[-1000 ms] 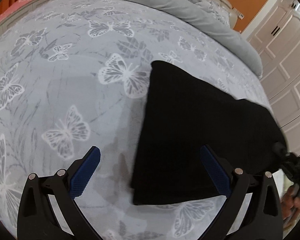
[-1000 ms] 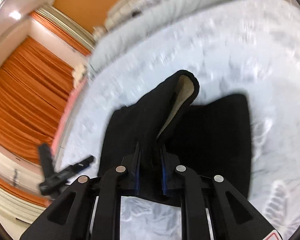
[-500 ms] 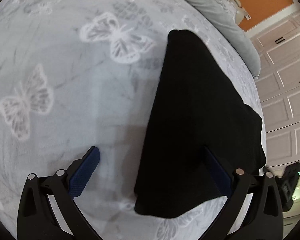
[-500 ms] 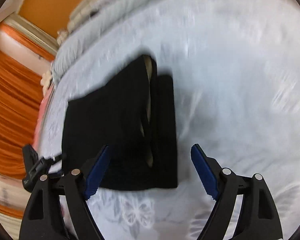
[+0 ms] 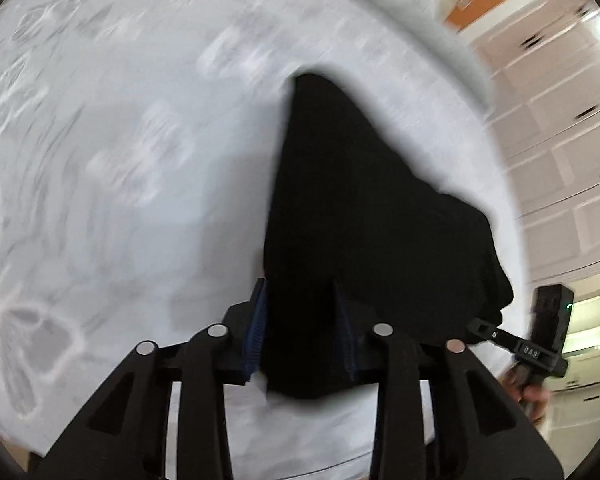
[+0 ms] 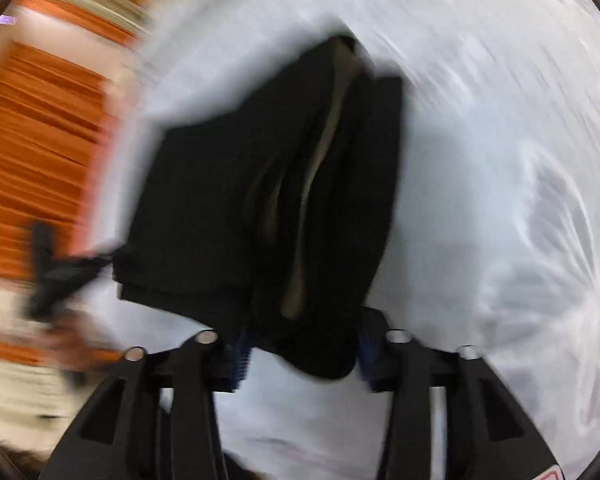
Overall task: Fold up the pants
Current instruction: 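Lower the folded trousers onto the bed with both grippers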
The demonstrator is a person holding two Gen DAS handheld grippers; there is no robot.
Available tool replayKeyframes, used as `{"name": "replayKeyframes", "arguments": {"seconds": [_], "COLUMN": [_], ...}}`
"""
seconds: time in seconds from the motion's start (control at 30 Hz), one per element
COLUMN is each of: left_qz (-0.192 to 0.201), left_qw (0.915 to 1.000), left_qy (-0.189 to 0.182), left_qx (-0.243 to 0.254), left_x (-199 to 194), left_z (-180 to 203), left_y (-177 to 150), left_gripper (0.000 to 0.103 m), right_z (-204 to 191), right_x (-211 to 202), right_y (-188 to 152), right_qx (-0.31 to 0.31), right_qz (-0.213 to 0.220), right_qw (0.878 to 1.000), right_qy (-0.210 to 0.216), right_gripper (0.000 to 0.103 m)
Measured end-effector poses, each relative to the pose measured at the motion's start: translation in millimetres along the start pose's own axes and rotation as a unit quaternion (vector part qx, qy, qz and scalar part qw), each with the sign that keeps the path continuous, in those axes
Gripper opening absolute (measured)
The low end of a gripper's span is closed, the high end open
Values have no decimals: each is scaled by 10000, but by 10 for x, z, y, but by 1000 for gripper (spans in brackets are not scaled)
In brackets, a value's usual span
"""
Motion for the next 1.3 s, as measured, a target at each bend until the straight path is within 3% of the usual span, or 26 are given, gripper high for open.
{"name": "replayKeyframes", "arguments": {"seconds": [0.03,0.1,0.17,0.2,0.27,0.33,0.4,0.47,0.5,0.53,0.57,0.63,0.7,0.77,0.8,0.87,0.9,0.97,1.03,1.13,1.2,1.27,1.3], "left_qz": [-11,363,881,1231,1629,1683,1632,1519,1462,1421,1431,1492,1523,1421,1347,1205,1051,1098,1281,1714,1886,1818,1756], "left_qw": [9997,9990,9956,9916,9852,9810,9758,9686,9618,9533,9480,9272,9145,9150,9190,9261,9315,9505,9606,9599,9578,9613,9632], "left_qy": [232,241,175,241,241,74,-133,-123,-50,106,215,601,835,898,888,985,1000,757,486,91,-10,-262,-343], "left_qx": [46,140,252,302,468,960,1446,1964,2312,2663,2836,3384,3654,3669,3597,3437,3335,2807,2417,2217,2167,2053,2006], "left_x": [-10,-216,-482,-643,-796,-805,-734,-629,-553,-464,-422,-264,-133,21,112,279,377,389,202,-181,-336,-342,-320], "left_z": [-50,-62,-1,57,214,508,831,1120,1306,1486,1590,1897,2065,2134,2145,2108,2075,1902,1766,1690,1670,1647,1642], "left_y": [-22,-8,47,89,126,146,79,19,-41,-71,-89,-132,-130,-121,-96,-29,41,187,306,421,462,496,498], "left_gripper": [30,31,50,68,74,80,90,92,93,94,94,94,94,94,93,45,8,7,6,6,6,6,6], "right_z": [12,-45,-109,-169,-304,-310,-406,-435,-472,-544,-579,-653,-699,-772,-822,-862,-859,-816,-697,-536,-487,-523,-549], "right_x": [-86,-380,-648,-737,-688,-540,-334,-383,-456,-571,-598,-736,-751,-689,-647,-656,-669,-751,-833,-746,-580,-397,-306], "right_y": [-2,22,33,53,86,136,206,197,186,170,163,226,366,399,440,454,474,484,462,434,440,429,432], "right_qx": [85,-1,-268,-333,-468,-543,-694,-788,-818,-893,-936,-964,-930,-850,-838,-831,-833,-765,-892,-1209,-1196,-1341,-1410], "right_qz": [75,529,1098,1300,1219,939,812,942,1015,1135,1195,1215,1131,904,861,651,584,770,1018,1135,920,743,685], "right_qw": [9996,9982,9933,9907,9912,9941,9932,9914,9910,9894,9884,9878,9885,9884,9877,9843,9835,9864,9882,9861,9884,9876,9867], "right_qy": [258,287,232,214,234,64,-457,-442,-317,-175,-97,143,371,878,999,1412,1496,1236,719,-139,-176,-338,-428], "right_gripper": [49,50,56,56,51,29,25,21,20,10,8,8,7,7,7,7,8,13,19,22,22,24,36]}}
Point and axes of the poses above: each gripper's, at about its wrist camera, not at the fingertips, and x roughly the way its jaws point, z to its right, y to its top, the point moved 4 cm from there along x, roughly the way its jaws point, and after that the axes turned 13 degrees about x, right-handed, at the moved point
